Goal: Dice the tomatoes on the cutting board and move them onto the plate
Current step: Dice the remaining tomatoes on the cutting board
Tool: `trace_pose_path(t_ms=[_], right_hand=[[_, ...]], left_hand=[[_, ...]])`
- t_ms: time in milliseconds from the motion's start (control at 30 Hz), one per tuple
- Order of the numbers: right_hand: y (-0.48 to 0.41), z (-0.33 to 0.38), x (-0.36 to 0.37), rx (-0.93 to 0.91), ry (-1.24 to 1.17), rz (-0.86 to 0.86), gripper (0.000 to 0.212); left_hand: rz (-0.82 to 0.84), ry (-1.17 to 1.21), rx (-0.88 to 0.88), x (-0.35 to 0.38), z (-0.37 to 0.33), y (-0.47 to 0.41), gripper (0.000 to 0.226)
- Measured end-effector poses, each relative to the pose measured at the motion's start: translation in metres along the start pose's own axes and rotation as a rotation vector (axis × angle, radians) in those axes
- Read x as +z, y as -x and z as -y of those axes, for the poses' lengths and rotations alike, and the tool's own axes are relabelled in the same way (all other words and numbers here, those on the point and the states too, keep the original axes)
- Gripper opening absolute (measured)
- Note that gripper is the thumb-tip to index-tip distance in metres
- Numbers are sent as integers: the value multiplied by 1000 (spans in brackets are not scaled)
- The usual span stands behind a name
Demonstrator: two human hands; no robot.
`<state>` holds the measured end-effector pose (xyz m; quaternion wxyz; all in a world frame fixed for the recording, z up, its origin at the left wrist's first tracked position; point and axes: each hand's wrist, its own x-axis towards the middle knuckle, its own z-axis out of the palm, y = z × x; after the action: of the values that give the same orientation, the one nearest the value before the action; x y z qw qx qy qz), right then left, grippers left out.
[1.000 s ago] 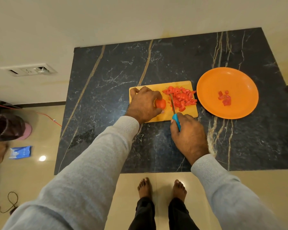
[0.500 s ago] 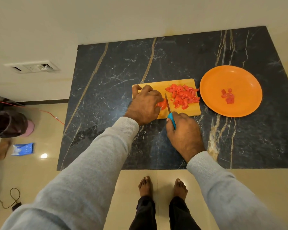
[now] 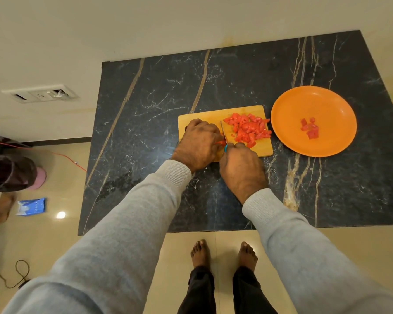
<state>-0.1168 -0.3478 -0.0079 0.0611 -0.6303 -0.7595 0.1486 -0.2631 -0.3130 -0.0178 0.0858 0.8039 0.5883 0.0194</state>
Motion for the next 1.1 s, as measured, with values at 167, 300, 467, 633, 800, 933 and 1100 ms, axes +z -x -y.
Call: trace_pose_path(t_ms=[167,300,467,633,800,933,1100], right_hand=[[12,0,-2,-13,56,36,28],[33,-3,4,20,32,82,34],[53,-6,6,60,-28,156,38],[64,-7,1,82,-73,145,39],[58,-7,-5,58,-119,7,37],[43,1,-4,11,-47,-3,35],[28,7,-1,17,-4,-2,31]], left_hand=[[-14,-1,14,3,1,-2,35],[-30,1,6,7,4,-2,32],[-39,8,0,7,3,-1,31],[-18,13,13,1,2,-2,32],[-30,24,31,3,9,0,30],[-66,30,41,3,10,0,28],[-78,43,59,5,12,0,28]])
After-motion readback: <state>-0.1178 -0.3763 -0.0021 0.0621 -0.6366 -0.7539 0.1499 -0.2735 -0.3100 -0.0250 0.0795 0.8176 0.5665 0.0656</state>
